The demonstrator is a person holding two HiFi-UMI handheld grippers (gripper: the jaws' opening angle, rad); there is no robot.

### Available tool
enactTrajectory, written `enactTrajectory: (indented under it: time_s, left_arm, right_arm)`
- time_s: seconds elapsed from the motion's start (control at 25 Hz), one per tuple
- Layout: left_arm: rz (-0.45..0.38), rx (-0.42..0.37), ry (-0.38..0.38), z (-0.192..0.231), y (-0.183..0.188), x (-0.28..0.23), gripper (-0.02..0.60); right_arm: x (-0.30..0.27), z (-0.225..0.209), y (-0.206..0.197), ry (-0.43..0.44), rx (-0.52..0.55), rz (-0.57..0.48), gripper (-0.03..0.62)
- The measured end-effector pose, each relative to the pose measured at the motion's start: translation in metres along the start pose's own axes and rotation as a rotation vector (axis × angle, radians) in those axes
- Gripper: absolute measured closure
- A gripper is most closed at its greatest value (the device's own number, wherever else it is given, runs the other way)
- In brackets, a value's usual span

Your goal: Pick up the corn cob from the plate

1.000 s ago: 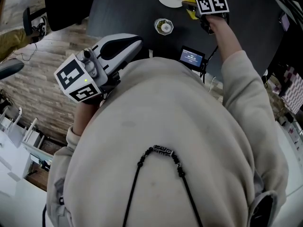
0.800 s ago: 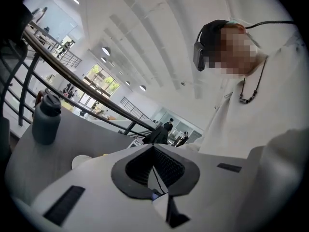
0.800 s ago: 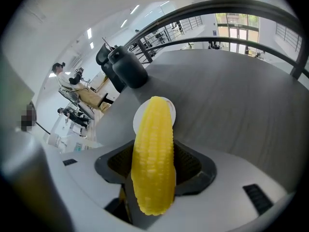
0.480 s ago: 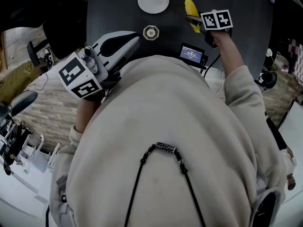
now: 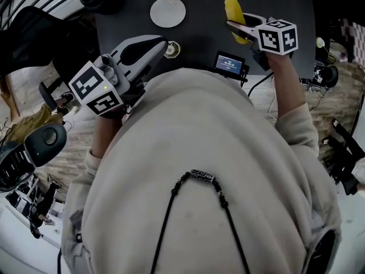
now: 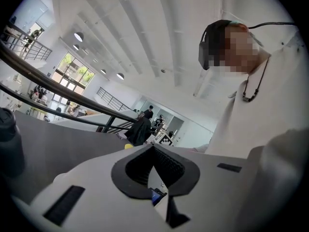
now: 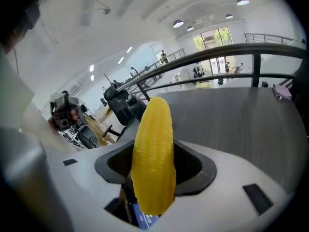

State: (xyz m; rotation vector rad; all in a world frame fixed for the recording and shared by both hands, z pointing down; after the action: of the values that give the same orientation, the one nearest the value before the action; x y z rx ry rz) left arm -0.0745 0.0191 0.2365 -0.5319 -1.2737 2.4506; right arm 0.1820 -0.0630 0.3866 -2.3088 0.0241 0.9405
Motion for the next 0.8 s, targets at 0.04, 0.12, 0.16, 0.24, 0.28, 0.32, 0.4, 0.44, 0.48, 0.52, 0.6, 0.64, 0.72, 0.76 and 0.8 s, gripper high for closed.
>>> enactTrajectory:
  time_s: [0.04,0.12,0.16,0.24,0.28,0.32,0.4,0.44,0.48,0.52,0.6,0.64,0.72,0.76,0.8]
  left_arm:
    - [0.005,-0.007,-0.013,0.003,0.002,-0.003,0.581]
    - [0.013,-0.02,-0.036,0.008,0.007,-0.008,0.581]
    - [0.014,-0.027,-0.044,0.009,0.009,-0.009,0.581]
    - [0.014,-0.04,-0.055,0.009,0.013,-0.01,0.581]
    - [0.013,-0.046,-0.061,0.007,0.015,-0.011,0.58]
    - [0.013,-0.052,-0.067,0.006,0.017,-0.012,0.581]
    - [0.013,-0.064,-0.079,0.005,0.02,-0.014,0.581]
    - [0.014,-0.07,-0.085,0.005,0.022,-0.015,0.581]
    - [0.014,-0.076,-0.089,0.005,0.024,-0.015,0.581]
    - [0.013,-0.082,-0.093,0.005,0.026,-0.016,0.581]
    - [0.008,-0.093,-0.1,0.004,0.03,-0.018,0.581]
    - [0.004,-0.098,-0.102,0.003,0.031,-0.019,0.58]
    - [-0.002,-0.105,-0.104,0.002,0.035,-0.02,0.581]
    - [-0.005,-0.107,-0.104,0.002,0.036,-0.02,0.581]
    - [-0.007,-0.108,-0.103,0.002,0.037,-0.02,0.581]
  right_arm:
    - [0.008,0.008,0.008,0.008,0.01,-0.03,0.347]
    - [0.021,0.025,0.023,0.014,0.036,-0.082,0.347]
    - [0.028,0.033,0.031,0.016,0.053,-0.102,0.347]
    - [0.039,0.052,0.043,0.024,0.091,-0.138,0.347]
    - [0.045,0.061,0.048,0.029,0.109,-0.154,0.347]
    - [0.05,0.07,0.053,0.035,0.126,-0.169,0.347]
    - [0.059,0.085,0.061,0.046,0.155,-0.194,0.347]
    - [0.062,0.091,0.065,0.049,0.167,-0.205,0.347]
    - [0.065,0.097,0.069,0.05,0.177,-0.215,0.347]
    - [0.068,0.102,0.073,0.052,0.187,-0.226,0.347]
    - [0.074,0.111,0.079,0.061,0.204,-0.251,0.347]
    - [0.077,0.115,0.081,0.069,0.211,-0.265,0.347]
    - [0.083,0.123,0.085,0.088,0.227,-0.291,0.347]
    - [0.085,0.126,0.087,0.094,0.235,-0.301,0.347]
    - [0.088,0.131,0.089,0.099,0.243,-0.309,0.347]
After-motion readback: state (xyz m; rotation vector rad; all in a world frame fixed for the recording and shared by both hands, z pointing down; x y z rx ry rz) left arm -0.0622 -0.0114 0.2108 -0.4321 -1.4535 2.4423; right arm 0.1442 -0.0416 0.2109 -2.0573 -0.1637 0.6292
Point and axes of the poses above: the fingertips, and each gripper's own axes: x backward along the fingers, z to its left, y out of its top, the point moved 5 cm from there along x, backward along the fingers, and after that the axes turned 5 degrees about y, right-handed, at the moved point
